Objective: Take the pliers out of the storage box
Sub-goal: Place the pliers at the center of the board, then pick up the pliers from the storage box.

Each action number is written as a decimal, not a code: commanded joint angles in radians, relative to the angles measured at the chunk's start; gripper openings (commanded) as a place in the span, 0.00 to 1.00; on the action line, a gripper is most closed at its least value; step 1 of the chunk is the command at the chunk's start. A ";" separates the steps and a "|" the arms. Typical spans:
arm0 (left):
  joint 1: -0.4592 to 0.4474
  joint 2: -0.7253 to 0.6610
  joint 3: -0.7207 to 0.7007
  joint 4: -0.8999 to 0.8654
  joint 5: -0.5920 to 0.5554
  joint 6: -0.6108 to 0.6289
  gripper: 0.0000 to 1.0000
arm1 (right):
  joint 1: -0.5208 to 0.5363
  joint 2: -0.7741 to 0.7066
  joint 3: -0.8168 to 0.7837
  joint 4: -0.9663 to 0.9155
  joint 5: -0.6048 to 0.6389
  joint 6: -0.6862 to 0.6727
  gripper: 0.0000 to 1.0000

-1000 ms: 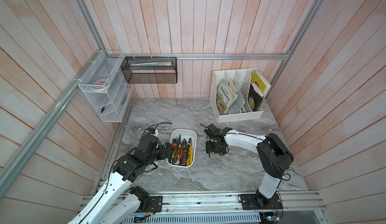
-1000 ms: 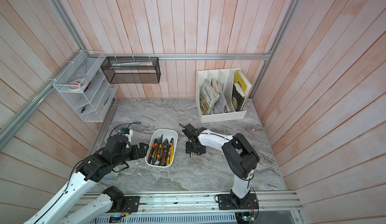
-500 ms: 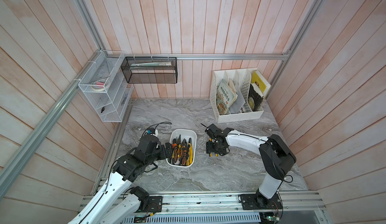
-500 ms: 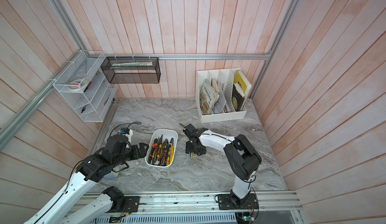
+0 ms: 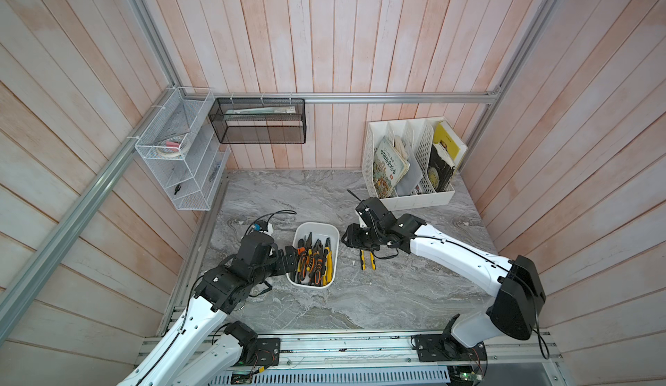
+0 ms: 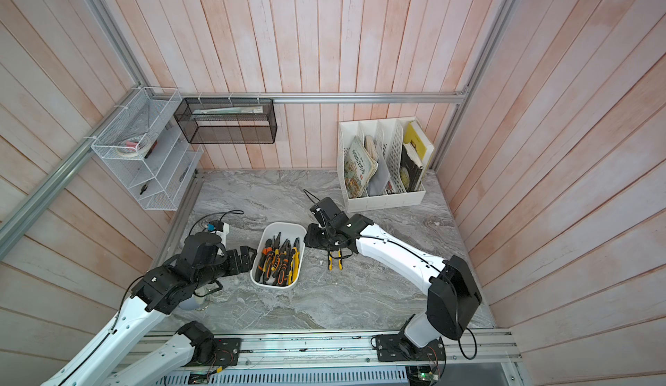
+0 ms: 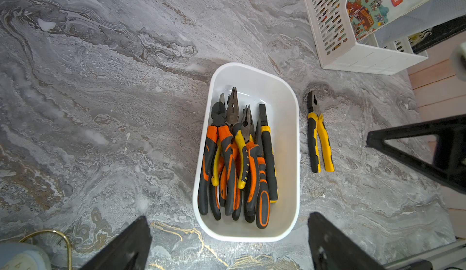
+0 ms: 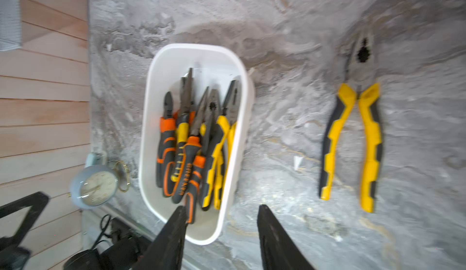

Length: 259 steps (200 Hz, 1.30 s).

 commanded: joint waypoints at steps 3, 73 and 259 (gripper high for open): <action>-0.005 -0.017 -0.005 -0.004 -0.009 0.000 1.00 | 0.057 0.050 0.006 0.082 -0.054 0.100 0.49; -0.005 -0.043 -0.007 0.001 -0.006 0.007 1.00 | 0.128 0.163 0.014 0.134 -0.049 0.188 0.53; -0.004 -0.051 -0.007 0.003 0.002 0.017 1.00 | 0.136 0.339 0.011 0.139 -0.008 0.369 0.43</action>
